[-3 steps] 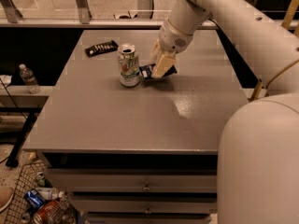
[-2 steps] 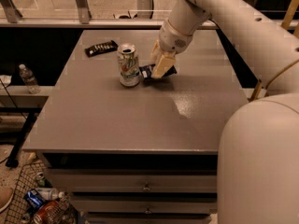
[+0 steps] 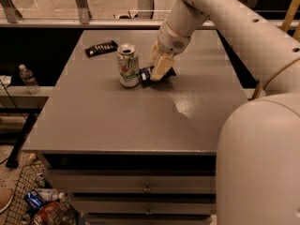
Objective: Move rxbar blueberry near 7up can
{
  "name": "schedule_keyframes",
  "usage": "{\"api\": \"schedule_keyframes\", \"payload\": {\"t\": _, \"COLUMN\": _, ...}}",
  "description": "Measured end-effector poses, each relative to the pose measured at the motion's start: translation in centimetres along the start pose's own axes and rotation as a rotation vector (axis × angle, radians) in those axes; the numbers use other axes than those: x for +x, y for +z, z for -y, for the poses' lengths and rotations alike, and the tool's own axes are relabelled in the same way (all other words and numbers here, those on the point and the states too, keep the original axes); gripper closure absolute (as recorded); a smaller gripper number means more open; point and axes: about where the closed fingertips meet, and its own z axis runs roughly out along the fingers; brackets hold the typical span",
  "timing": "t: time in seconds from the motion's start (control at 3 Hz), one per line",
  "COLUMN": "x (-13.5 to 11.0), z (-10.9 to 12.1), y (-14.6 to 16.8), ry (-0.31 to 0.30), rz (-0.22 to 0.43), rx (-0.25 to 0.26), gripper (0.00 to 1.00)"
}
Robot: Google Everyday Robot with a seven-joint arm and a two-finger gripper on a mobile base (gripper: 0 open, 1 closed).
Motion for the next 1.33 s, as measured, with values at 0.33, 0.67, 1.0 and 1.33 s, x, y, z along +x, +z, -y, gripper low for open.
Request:
{"api": "schedule_keyframes", "payload": {"t": 0.33, "x": -0.1, "z": 0.1, "y": 0.3, "ry": -0.001, "rz": 0.002, "rx": 0.0, "gripper": 0.12}}
{"api": "schedule_keyframes", "payload": {"t": 0.67, "x": -0.1, "z": 0.2, "y": 0.6, "ry": -0.001, "rz": 0.003, "rx": 0.0, "gripper": 0.0}}
{"api": "schedule_keyframes", "payload": {"t": 1.0, "x": 0.2, "z": -0.1, "y": -0.5, "ry": -0.012, "rz": -0.012, "rx": 0.013, "gripper": 0.0}}
{"api": "schedule_keyframes", "payload": {"t": 1.33, "x": 2.3, "z": -1.8, "y": -3.1, "ry": 0.049, "rz": -0.099, "rx": 0.051, "gripper": 0.0}}
